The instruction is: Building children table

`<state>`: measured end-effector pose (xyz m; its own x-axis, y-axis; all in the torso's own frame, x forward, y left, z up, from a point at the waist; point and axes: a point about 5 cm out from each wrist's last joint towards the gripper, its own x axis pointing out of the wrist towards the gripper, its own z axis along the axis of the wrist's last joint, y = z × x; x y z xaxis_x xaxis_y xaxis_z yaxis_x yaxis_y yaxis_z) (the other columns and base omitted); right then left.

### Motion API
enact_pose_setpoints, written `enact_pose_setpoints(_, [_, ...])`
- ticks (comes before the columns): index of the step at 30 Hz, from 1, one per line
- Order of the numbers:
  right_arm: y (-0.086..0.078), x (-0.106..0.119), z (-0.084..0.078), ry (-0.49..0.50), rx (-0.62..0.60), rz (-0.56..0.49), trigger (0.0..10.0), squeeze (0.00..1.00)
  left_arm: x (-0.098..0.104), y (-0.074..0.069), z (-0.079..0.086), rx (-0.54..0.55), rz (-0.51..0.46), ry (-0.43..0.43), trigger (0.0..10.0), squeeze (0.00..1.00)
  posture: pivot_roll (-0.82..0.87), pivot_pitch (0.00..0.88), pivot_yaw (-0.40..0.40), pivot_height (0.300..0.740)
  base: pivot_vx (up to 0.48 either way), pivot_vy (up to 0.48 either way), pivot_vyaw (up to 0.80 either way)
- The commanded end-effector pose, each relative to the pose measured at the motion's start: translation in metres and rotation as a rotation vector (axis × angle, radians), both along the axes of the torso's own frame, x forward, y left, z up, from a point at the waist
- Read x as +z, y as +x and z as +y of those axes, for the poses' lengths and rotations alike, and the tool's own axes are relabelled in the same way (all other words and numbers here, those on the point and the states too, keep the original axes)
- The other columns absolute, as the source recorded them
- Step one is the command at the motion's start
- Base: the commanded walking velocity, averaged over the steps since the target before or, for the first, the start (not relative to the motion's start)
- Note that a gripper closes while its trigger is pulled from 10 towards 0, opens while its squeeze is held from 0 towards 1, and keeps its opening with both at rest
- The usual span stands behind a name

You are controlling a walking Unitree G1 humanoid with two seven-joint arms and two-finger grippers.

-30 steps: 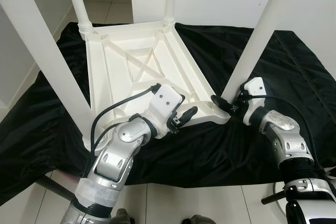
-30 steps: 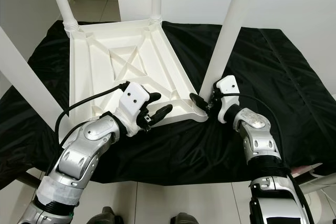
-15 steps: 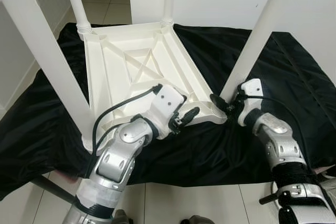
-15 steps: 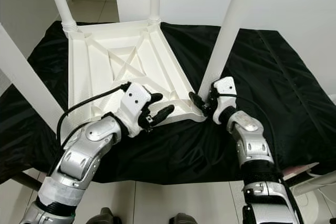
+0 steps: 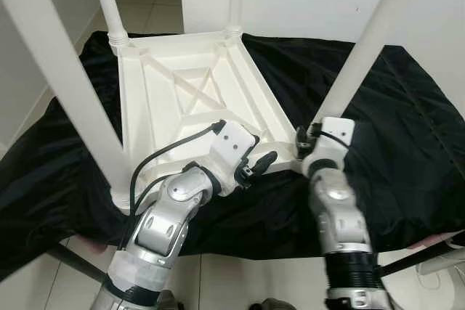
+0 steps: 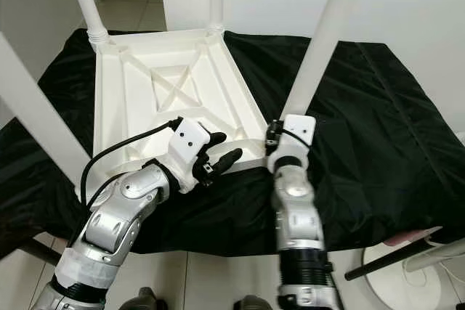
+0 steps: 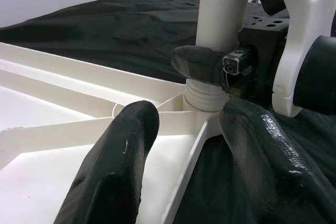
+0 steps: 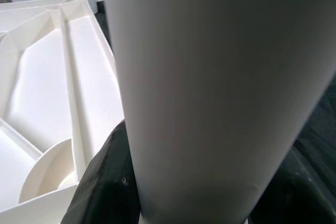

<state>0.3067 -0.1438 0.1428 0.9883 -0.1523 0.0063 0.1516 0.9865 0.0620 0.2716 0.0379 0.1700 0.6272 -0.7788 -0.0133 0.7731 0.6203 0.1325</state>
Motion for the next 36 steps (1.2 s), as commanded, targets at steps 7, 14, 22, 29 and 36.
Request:
enact_pose_setpoints(7, [-0.004, 0.004, 0.007, 0.049, 0.058, -0.024, 10.0, 0.42, 0.002, 0.005, 0.001, 0.037, -0.011, -0.004, 10.0, 0.0, -0.09, 0.017, -0.018, 0.74, 0.0, 0.0, 0.0])
enact_pose_setpoints(14, [-0.007, 0.012, 0.001, 0.039, 0.078, -0.051, 10.0, 1.0, 0.008, 0.012, 0.003, 0.058, -0.031, -0.011, 10.0, 0.0, -0.09, 0.016, -0.02, 0.74, 0.0, 0.0, 0.0])
enact_pose_setpoints(22, [-0.007, 0.013, -0.03, -0.035, 0.315, -0.047, 10.0, 0.0, 0.01, 0.01, 0.006, 0.055, -0.035, -0.018, 10.0, 0.0, -0.07, 0.02, -0.031, 0.74, 0.0, 0.0, 0.0])
enact_pose_setpoints(29, [-0.001, 0.007, -0.044, -0.134, 0.619, -0.01, 10.0, 0.0, 0.01, -0.005, 0.005, -0.041, -0.021, -0.016, 10.0, 0.0, -0.04, 0.019, -0.036, 0.74, 0.0, 0.0, 0.0])
enact_pose_setpoints(36, [0.014, 0.002, -0.04, -0.189, 0.78, 0.024, 10.0, 0.0, 0.006, -0.006, 0.003, -0.043, -0.003, 0.019, 10.0, 0.0, -0.01, 0.01, -0.039, 0.74, 0.0, 0.0, 0.0])
